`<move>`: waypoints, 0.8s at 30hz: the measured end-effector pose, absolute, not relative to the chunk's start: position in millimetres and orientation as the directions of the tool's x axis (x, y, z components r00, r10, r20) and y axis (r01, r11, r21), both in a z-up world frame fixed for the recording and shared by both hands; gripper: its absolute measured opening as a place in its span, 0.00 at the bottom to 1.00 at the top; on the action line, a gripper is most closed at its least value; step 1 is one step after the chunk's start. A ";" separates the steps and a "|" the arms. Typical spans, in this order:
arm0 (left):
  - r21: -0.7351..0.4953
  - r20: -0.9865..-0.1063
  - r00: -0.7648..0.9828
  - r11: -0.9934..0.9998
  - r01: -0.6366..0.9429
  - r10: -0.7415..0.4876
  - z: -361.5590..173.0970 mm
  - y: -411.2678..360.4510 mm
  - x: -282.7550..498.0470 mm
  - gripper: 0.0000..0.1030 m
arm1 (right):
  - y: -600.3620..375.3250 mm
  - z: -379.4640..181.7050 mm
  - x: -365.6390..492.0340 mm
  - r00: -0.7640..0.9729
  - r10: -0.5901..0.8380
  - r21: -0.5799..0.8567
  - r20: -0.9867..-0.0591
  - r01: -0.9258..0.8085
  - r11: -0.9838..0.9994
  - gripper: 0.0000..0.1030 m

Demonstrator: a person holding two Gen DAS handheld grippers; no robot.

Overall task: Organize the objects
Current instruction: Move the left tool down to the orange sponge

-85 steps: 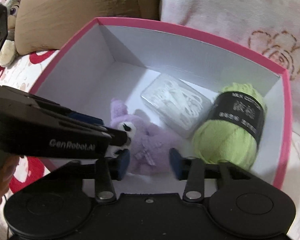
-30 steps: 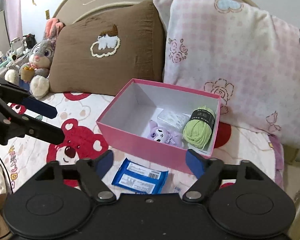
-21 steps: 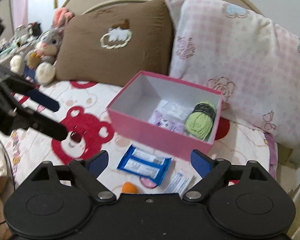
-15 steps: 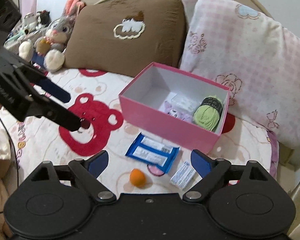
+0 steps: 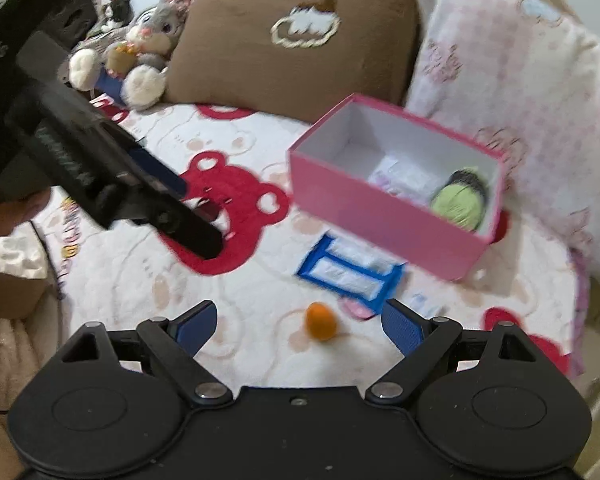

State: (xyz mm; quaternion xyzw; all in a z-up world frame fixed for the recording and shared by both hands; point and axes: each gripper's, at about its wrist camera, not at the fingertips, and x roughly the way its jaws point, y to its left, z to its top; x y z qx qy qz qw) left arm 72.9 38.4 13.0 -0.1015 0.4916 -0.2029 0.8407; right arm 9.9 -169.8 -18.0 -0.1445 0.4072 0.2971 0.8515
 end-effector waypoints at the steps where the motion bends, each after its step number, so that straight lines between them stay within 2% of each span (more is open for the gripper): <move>1: -0.369 -0.788 0.430 0.897 0.243 -0.440 8.8 38.2 72.8 0.96 | -166.8 -21.3 8.9 0.489 0.391 -0.002 -0.780 -0.626 0.779 0.89; 8: -0.383 -0.801 0.402 0.896 0.227 -0.444 -22.1 38.7 74.4 0.96 | -157.1 -41.3 6.2 0.484 0.435 0.020 -0.760 -0.651 0.759 0.88; 16: -0.408 -0.798 0.405 0.894 0.183 -0.447 -59.6 38.9 78.0 0.96 | -154.9 -72.3 7.8 0.562 0.410 -0.041 -0.718 -0.622 0.782 0.89; 19: -0.427 -0.805 0.413 0.899 0.094 -0.425 -76.4 41.9 83.2 0.96 | -149.0 -88.6 12.7 0.555 0.371 -0.059 -0.745 -0.608 0.792 0.89; 24: -0.449 -0.803 0.400 0.890 0.083 -0.442 -101.9 41.1 90.2 0.96 | -139.6 -110.2 25.1 0.510 0.348 -0.029 -0.787 -0.593 0.805 0.89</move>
